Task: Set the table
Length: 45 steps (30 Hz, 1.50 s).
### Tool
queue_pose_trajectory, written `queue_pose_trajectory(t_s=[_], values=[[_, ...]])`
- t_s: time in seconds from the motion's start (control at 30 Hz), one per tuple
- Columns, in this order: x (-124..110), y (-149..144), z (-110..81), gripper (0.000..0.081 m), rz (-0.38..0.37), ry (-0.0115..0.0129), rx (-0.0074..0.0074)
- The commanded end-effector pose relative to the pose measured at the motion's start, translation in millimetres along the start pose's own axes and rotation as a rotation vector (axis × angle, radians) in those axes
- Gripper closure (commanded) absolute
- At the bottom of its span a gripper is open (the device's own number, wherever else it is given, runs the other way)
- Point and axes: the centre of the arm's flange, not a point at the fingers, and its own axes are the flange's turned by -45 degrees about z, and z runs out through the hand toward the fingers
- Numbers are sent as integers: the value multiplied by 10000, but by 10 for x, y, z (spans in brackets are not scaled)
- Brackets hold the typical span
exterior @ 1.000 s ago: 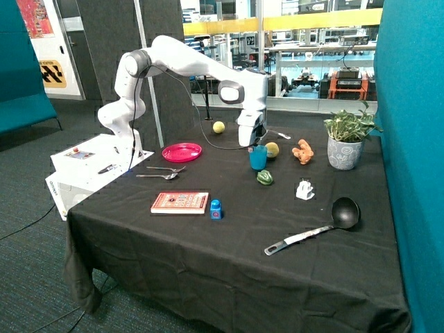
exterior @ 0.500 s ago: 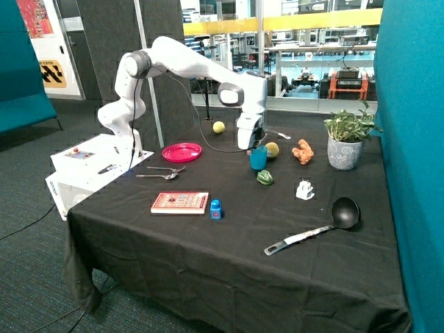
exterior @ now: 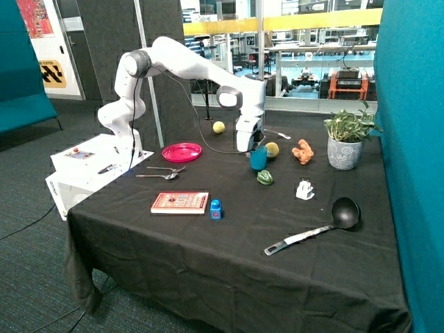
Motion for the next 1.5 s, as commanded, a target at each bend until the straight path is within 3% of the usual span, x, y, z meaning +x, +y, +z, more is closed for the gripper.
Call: queue_pose_trajectory(t_s=[0.0, 0.87, 1.07, 1.13, 1.17, 1.23, 1.47], values=[[-54, -53, 34, 394, -96, 102, -19], [-25, -58, 124, 404, -58, 102, -19], [-31, -96, 160, 493, -82, 102, -19], [-31, -107, 166, 591, -80, 102, -19], [-31, -115, 169, 700, -75, 102, -19], [-30, -126, 173, 781, -73, 102, -19], [-39, -147, 188, 808, -91, 102, -19]])
